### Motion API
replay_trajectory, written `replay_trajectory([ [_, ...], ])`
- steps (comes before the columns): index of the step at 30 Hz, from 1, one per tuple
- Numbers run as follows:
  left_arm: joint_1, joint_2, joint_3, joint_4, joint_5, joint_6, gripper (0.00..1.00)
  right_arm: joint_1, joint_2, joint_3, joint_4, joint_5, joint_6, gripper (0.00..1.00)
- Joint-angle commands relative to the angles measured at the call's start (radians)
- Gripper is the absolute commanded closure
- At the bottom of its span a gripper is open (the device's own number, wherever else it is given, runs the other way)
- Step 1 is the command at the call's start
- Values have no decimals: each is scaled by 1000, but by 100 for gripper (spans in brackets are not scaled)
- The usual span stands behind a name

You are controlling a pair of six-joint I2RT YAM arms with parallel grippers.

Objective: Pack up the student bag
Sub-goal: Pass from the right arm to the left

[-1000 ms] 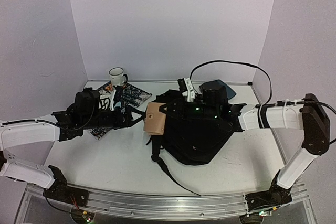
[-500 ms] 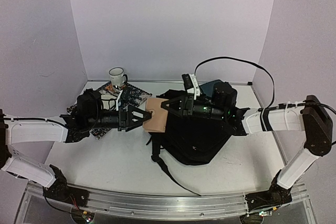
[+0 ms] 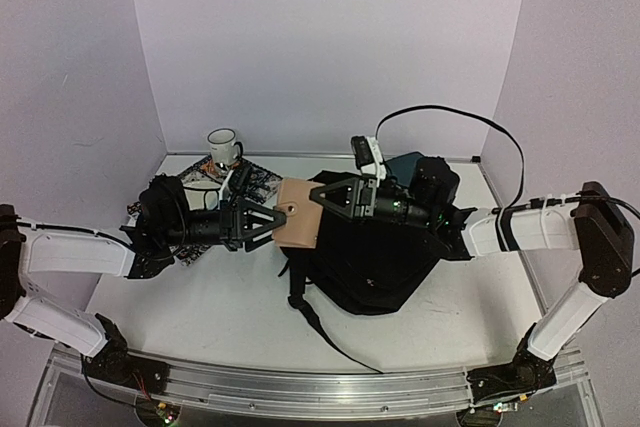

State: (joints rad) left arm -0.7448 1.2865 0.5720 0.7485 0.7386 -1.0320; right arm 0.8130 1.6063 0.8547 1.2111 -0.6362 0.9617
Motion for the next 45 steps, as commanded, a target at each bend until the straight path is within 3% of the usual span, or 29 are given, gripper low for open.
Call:
replay_trajectory([
  [1, 4, 1, 7, 105, 45, -36, 34, -5, 6, 31, 141, -42, 28, 100],
  [13, 2, 41, 36, 131, 73, -62, 47, -5, 75, 60, 159, -74, 42, 99],
  [19, 2, 53, 22, 134, 69, -68, 71, -6, 85, 64, 148, -71, 30, 94],
  [22, 2, 48, 9, 135, 54, -68, 86, -6, 83, 65, 121, -67, 11, 85],
  [26, 4, 50, -14, 134, 22, -73, 95, -14, 58, 54, 31, -46, -40, 72],
  [28, 4, 53, -31, 134, -3, -84, 98, -20, 32, 48, -52, -20, -91, 65],
  [31, 4, 56, -59, 133, -58, -105, 100, -27, -25, 58, -327, 71, -226, 57],
  [38, 5, 68, -116, 132, -169, -169, 100, -26, -121, 117, -846, 331, -465, 49],
  [45, 4, 115, -115, 132, -198, -202, 100, -19, -129, 171, -1178, 587, -592, 44],
])
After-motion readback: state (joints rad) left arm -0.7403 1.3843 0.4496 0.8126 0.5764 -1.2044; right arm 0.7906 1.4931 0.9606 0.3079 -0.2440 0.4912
